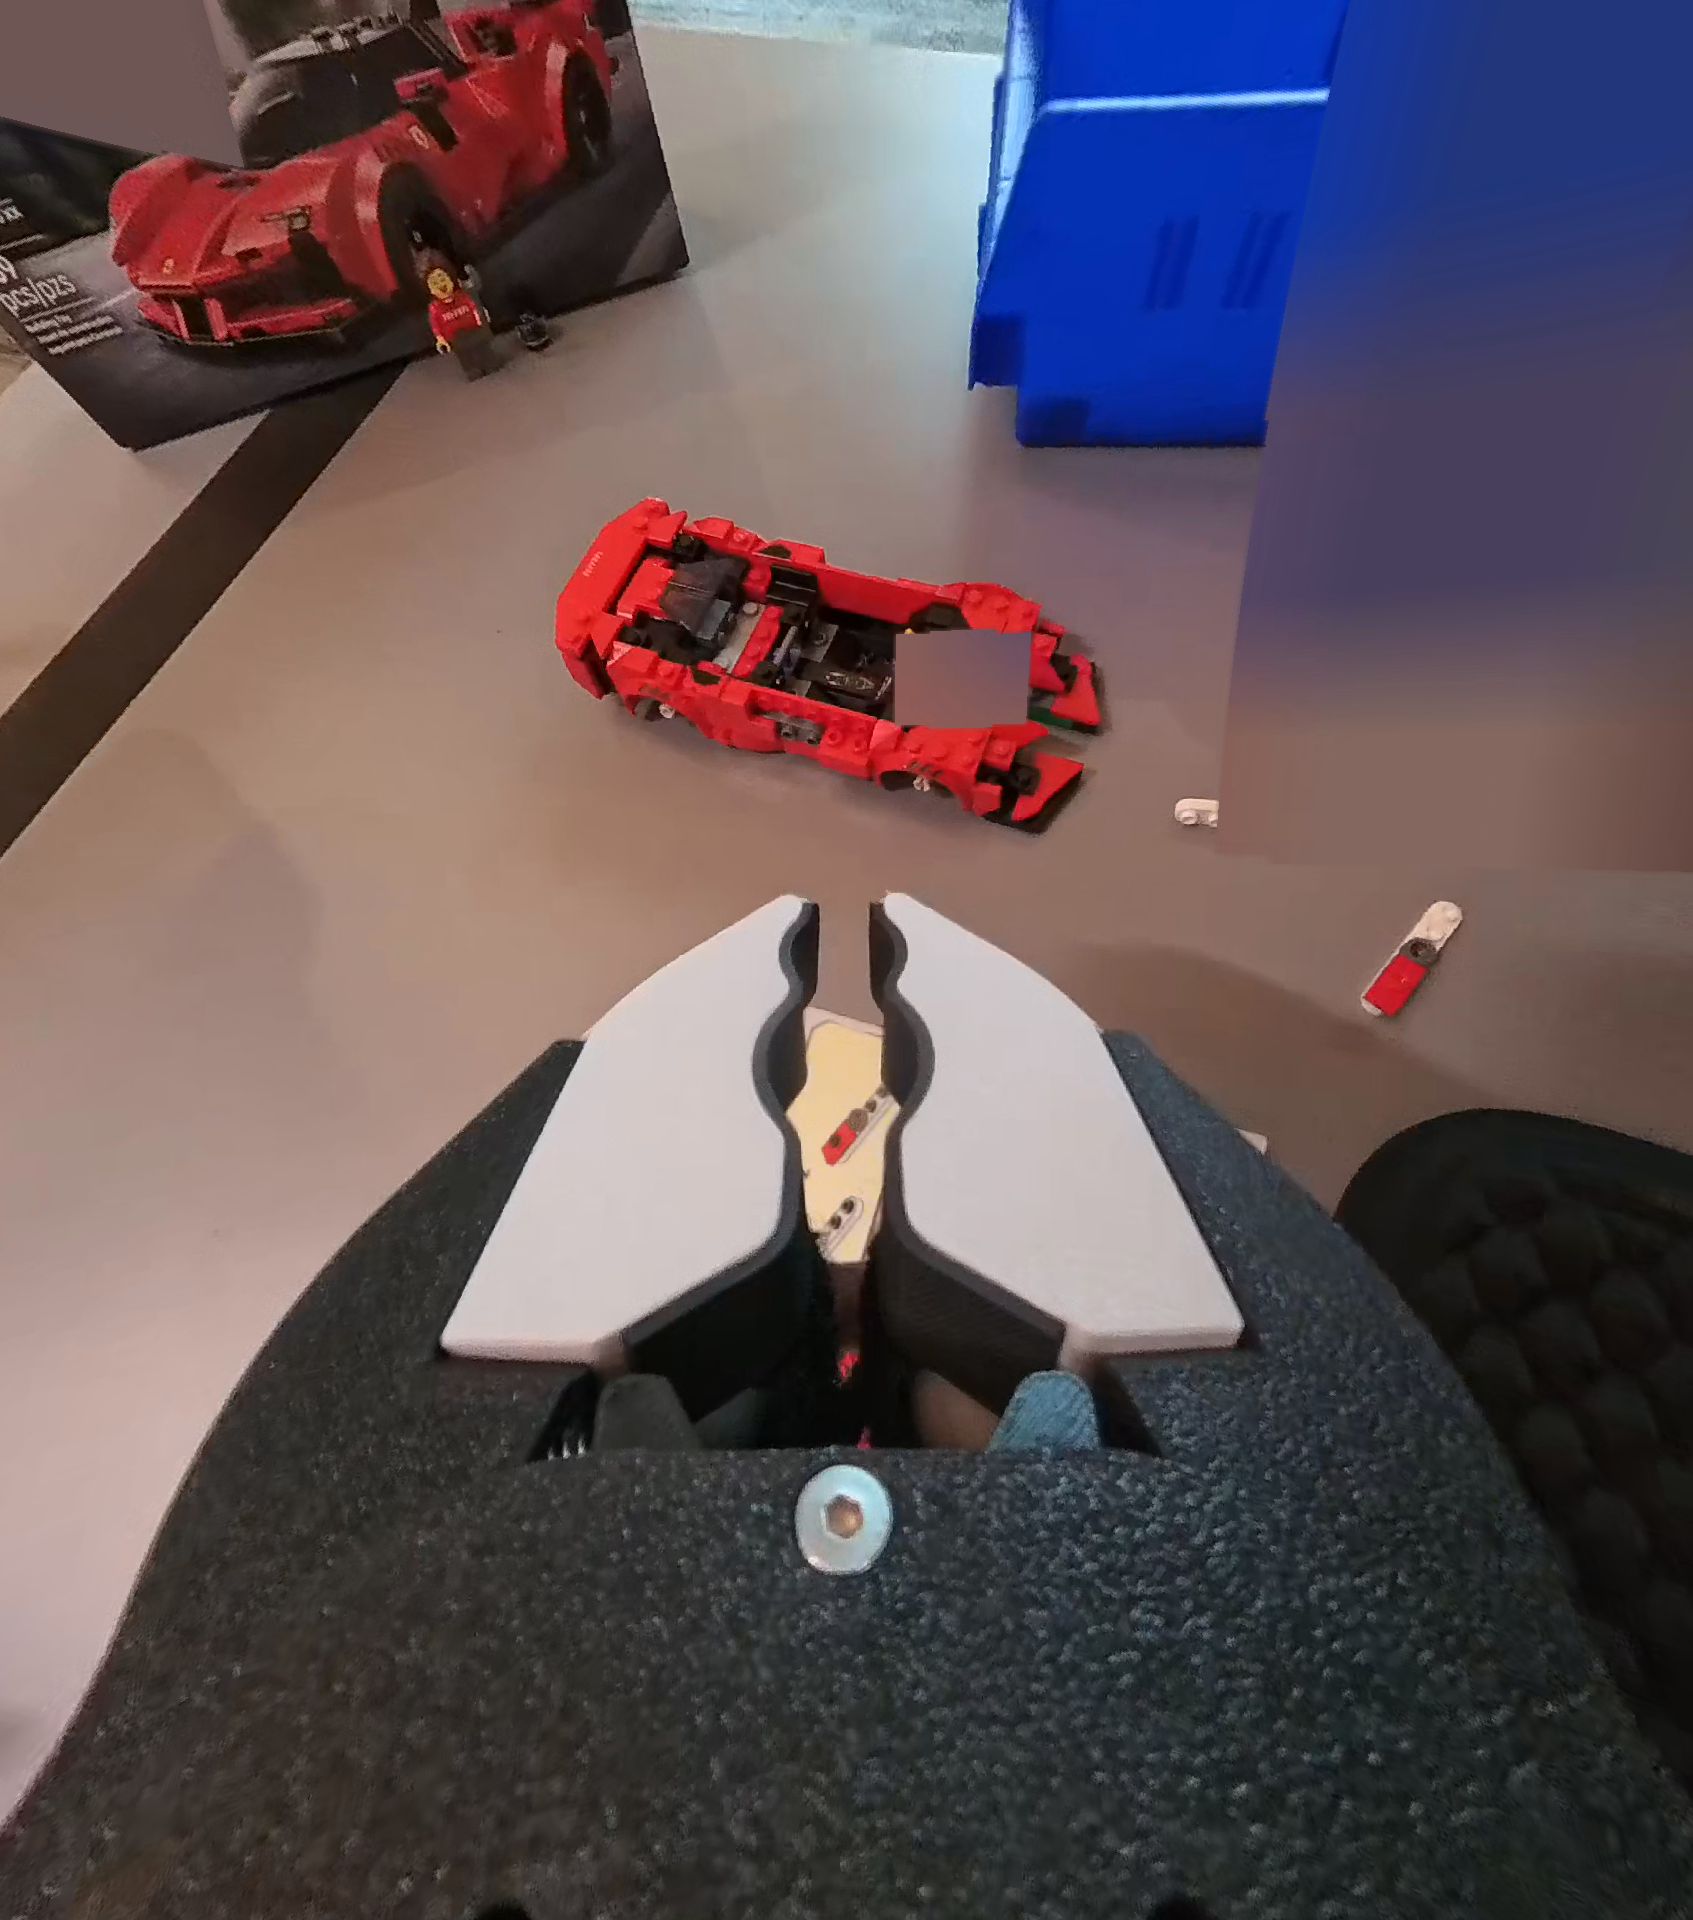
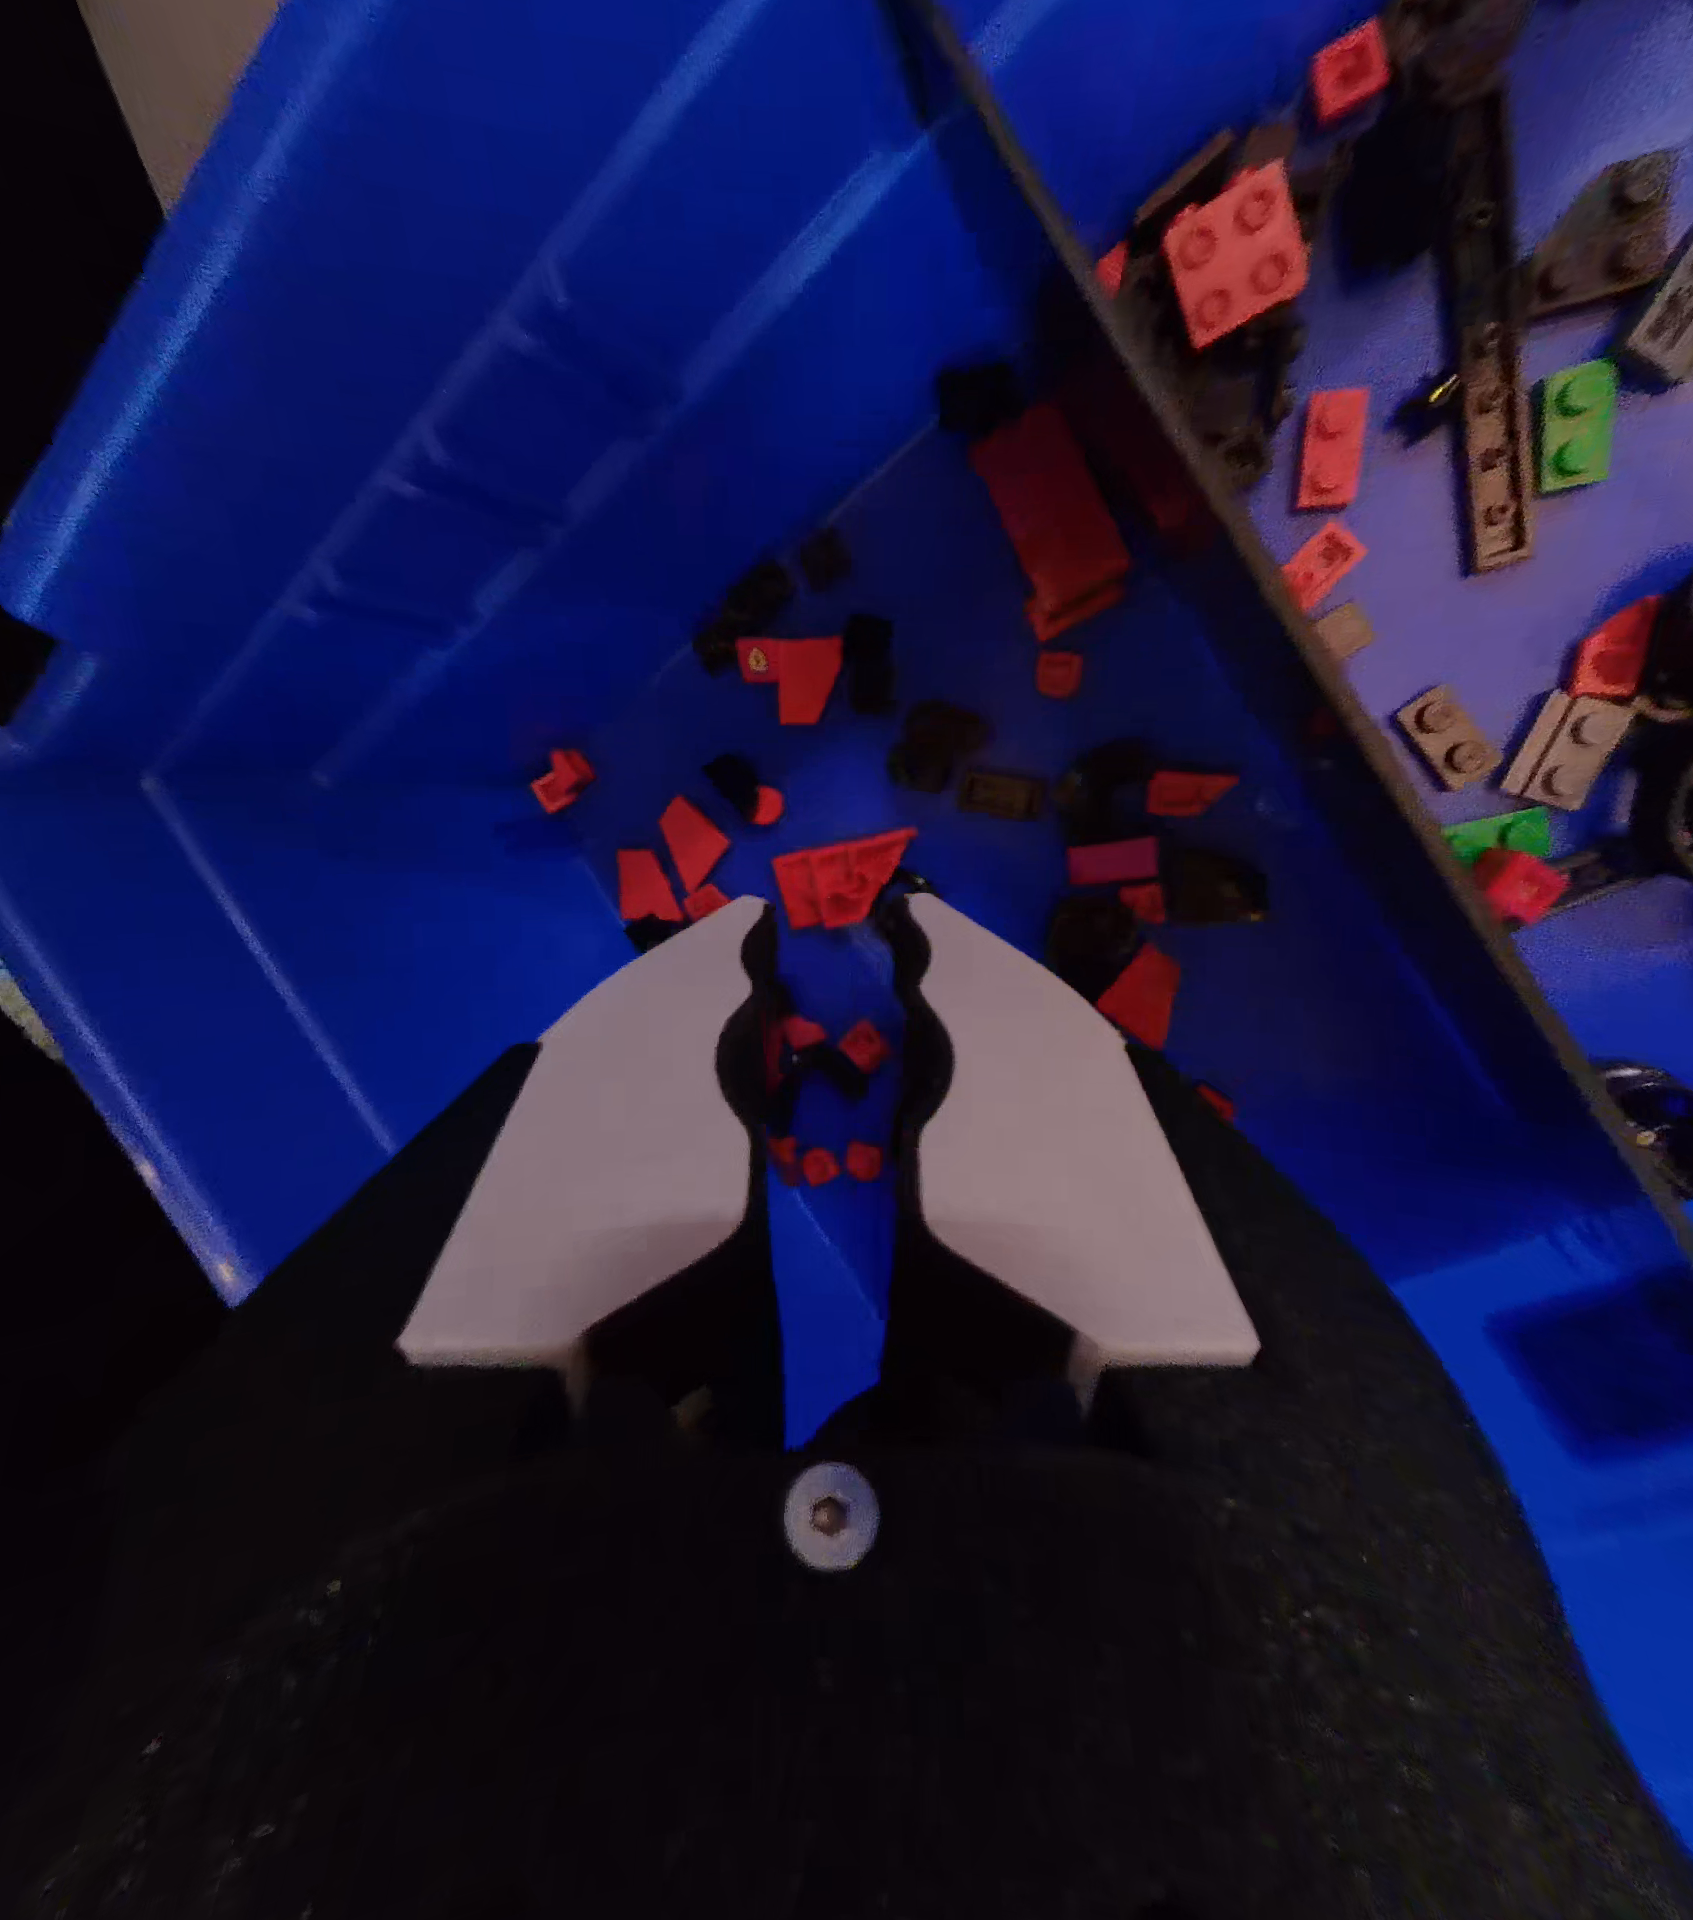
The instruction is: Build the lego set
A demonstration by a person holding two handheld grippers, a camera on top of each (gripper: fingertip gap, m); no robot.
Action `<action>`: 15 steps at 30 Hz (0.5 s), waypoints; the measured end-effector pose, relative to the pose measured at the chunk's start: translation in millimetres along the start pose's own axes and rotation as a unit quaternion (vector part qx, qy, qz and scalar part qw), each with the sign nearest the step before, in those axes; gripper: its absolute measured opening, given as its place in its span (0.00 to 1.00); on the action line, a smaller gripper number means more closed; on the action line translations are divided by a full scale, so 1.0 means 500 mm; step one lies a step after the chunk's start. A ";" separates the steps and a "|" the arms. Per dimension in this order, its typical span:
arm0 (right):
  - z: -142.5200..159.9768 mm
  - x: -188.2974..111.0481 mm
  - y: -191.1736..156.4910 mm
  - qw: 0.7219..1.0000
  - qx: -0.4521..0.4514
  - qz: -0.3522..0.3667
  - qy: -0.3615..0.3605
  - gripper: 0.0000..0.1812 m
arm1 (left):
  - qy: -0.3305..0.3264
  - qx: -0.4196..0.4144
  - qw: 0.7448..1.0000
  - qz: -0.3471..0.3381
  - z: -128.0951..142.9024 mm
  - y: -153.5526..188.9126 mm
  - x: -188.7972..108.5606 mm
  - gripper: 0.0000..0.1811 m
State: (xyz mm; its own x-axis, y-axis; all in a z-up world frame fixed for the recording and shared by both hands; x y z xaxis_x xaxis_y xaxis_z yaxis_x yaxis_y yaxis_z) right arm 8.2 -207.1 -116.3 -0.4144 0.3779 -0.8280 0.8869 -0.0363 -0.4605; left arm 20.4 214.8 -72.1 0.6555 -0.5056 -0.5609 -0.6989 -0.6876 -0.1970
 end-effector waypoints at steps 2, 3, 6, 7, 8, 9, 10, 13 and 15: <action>-0.006 -0.002 0.001 1.000 -0.011 -0.009 0.028 0.18 | -0.004 -0.003 1.000 -0.004 0.009 0.003 0.000 0.05; -0.009 -0.001 -0.001 0.999 -0.020 -0.014 0.037 0.22 | -0.004 -0.007 1.000 -0.006 0.013 0.004 0.001 0.05; -0.019 0.011 -0.001 0.999 -0.023 -0.025 0.033 0.29 | 0.000 -0.018 1.000 -0.009 0.018 0.005 -0.001 0.05; -0.028 0.018 -0.001 0.998 -0.030 -0.032 0.040 0.30 | 0.001 -0.018 1.000 -0.010 0.019 0.005 -0.001 0.05; -0.039 0.026 -0.001 0.997 -0.040 -0.037 0.052 0.30 | 0.002 -0.017 1.000 -0.011 0.019 0.005 -0.002 0.05; -0.049 0.032 0.002 0.996 -0.050 -0.035 0.065 0.31 | 0.003 -0.017 1.000 -0.013 0.019 0.005 -0.003 0.05; -0.058 0.037 0.005 0.995 -0.059 -0.030 0.073 0.32 | 0.005 -0.017 1.000 -0.014 0.019 0.004 -0.004 0.05; -0.073 0.044 0.010 0.995 -0.073 0.000 0.071 0.32 | 0.010 -0.018 1.000 -0.015 0.020 0.003 -0.009 0.05; -0.074 0.051 0.013 0.996 -0.072 0.024 0.051 0.37 | 0.012 -0.020 1.000 -0.017 0.024 0.002 -0.011 0.05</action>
State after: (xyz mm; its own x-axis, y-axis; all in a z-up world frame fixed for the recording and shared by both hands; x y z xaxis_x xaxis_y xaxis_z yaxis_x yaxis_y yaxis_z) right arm 11.0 -163.5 -128.6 -0.3543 0.4709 -0.8079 0.9283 0.0732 -0.3644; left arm 12.6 223.3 -79.0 0.6857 -0.4934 -0.5352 -0.6645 -0.7244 -0.1836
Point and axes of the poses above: each gripper's, where its closed fingertips meet, x out along the fingers, z out of its underside, y = z × x across the jaws, the point moved 6 cm from there along -x, back along the fingers, and after that the axes turned 10 degrees about -z, right-handed, at the moved point
